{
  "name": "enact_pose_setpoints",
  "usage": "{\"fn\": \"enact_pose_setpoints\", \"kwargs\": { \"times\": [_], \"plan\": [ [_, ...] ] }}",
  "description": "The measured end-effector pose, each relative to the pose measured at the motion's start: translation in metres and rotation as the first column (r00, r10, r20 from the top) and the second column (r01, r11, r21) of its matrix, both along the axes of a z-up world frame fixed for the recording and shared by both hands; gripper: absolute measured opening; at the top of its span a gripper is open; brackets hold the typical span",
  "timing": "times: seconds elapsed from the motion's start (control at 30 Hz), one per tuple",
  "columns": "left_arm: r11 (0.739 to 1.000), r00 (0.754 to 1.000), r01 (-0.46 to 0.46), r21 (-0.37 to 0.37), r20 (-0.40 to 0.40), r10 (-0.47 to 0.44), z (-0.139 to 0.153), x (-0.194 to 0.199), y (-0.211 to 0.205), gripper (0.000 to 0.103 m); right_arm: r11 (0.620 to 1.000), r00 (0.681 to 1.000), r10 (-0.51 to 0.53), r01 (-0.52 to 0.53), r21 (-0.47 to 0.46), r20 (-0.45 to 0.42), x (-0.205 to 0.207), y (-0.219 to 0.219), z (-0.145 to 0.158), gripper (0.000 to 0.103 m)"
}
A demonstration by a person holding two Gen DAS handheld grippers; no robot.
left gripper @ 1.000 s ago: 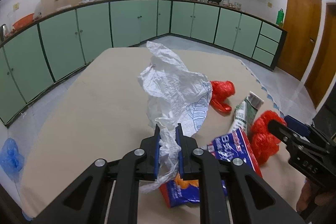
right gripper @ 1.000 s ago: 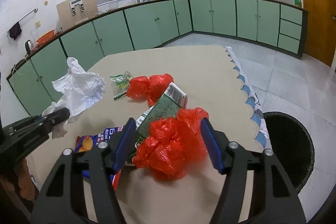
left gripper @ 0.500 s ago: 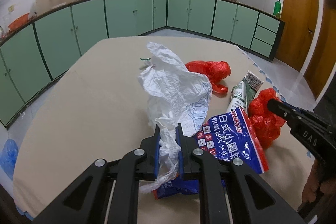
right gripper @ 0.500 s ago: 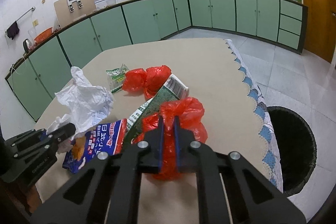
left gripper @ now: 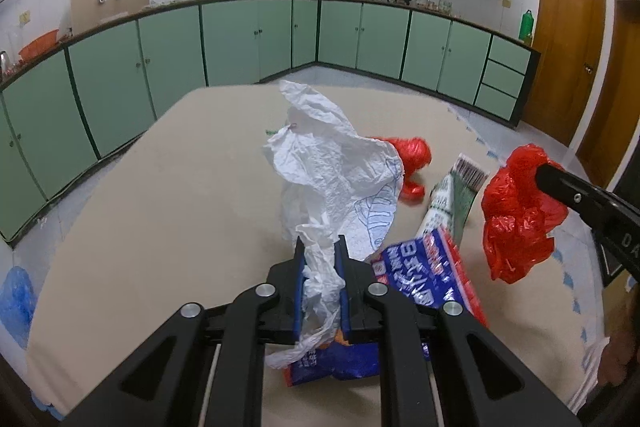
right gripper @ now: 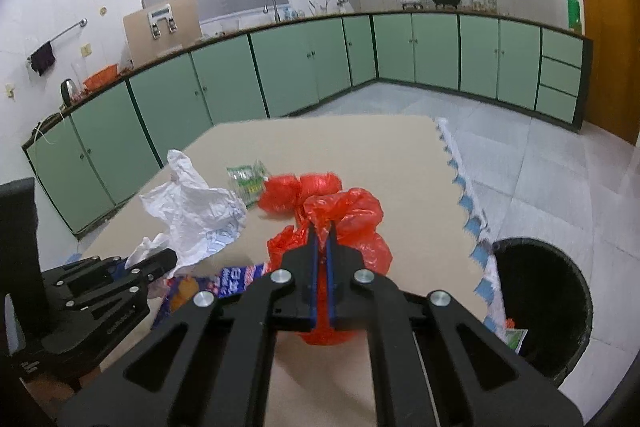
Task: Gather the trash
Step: 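Carry the white and red bags over the black bin and open both tools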
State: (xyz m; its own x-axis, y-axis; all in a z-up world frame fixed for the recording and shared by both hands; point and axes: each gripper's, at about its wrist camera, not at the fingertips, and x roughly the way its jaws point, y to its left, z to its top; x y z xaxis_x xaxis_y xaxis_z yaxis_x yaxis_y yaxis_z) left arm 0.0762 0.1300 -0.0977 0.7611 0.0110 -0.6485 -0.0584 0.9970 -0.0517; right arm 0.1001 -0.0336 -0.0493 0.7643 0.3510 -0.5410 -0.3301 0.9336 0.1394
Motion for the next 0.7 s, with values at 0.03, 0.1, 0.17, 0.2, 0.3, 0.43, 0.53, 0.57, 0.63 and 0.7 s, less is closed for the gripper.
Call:
{"fn": "enact_pose_setpoints", "kwargs": {
  "times": [0.03,0.1,0.17,0.2,0.3,0.43,0.53,0.57,0.63,0.7],
  "plan": [
    [1.0,1.0,0.002,0.0,0.008,-0.002,0.004,0.0,-0.001,0.013,1.0,1.0,-0.001,0.001,-0.001,0.009,-0.002,-0.001,0.005,0.002],
    [1.0,1.0,0.008,0.003,0.023,-0.008,0.01,-0.001,-0.004,0.013,1.0,1.0,-0.006,0.006,0.0,0.025,-0.004,-0.003,0.012,0.002],
    [1.0,0.999,0.021,0.003,0.039,-0.021,0.017,-0.001,-0.01,0.013,1.0,0.999,-0.013,0.013,0.002,0.039,-0.007,-0.007,0.02,0.002],
    [1.0,0.999,0.026,0.003,0.045,-0.026,0.02,-0.001,-0.012,0.013,1.0,0.999,-0.018,0.017,0.001,0.045,-0.008,-0.009,0.023,0.002],
    [0.999,0.996,0.053,0.002,0.07,-0.053,0.032,0.0,-0.025,0.013,0.999,0.997,-0.034,0.034,0.001,0.066,-0.013,-0.02,0.034,0.002],
    [0.994,0.989,0.105,-0.002,0.107,-0.104,0.046,0.001,-0.05,0.013,0.997,0.992,-0.073,0.073,-0.001,0.103,-0.023,-0.044,0.048,0.002],
    [0.988,0.981,0.153,-0.005,0.124,-0.151,0.052,0.002,-0.073,0.013,0.993,0.986,-0.113,0.115,-0.007,0.125,-0.029,-0.067,0.056,0.002],
    [0.986,0.978,0.167,-0.006,0.127,-0.164,0.053,0.003,-0.079,0.013,0.992,0.983,-0.128,0.13,-0.008,0.13,-0.03,-0.076,0.057,0.002],
    [0.979,0.97,0.206,-0.014,0.132,-0.202,0.056,0.006,-0.099,0.013,0.987,0.978,-0.159,0.162,-0.01,0.138,-0.033,-0.093,0.059,0.002],
    [0.97,0.963,0.241,-0.022,0.133,-0.236,0.056,0.009,-0.116,0.013,0.979,0.969,-0.199,0.203,-0.016,0.145,-0.035,-0.115,0.061,0.002]
  ]
}}
